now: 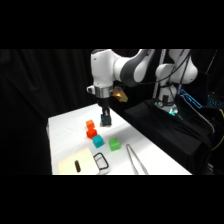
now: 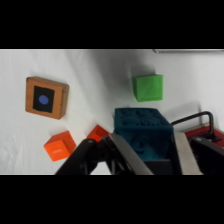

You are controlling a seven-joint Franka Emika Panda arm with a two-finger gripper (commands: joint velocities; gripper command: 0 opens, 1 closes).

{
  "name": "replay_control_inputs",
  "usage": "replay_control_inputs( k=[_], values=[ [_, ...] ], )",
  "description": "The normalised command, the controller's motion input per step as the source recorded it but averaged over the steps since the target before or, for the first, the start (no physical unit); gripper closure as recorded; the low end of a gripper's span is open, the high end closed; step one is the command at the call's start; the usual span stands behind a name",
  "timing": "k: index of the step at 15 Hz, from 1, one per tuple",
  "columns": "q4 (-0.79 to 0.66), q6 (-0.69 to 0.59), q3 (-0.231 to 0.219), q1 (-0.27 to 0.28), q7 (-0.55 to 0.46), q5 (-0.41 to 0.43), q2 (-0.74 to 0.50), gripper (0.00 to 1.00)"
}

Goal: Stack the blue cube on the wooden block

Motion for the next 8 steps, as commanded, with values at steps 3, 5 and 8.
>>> replay_control_inputs(
  k=[3,5,8],
  values=[
    [-0.1,-0.05,-0.077,-0.168,-0.21,0.119,-0.17,0.75],
    [-0.12,-0.04,-0.077,-0.14,-0.19,0.116,-0.17,0.75],
    [-0.14,-0.01,-0.074,-0.124,-0.18,0.125,-0.18,0.75]
  ],
)
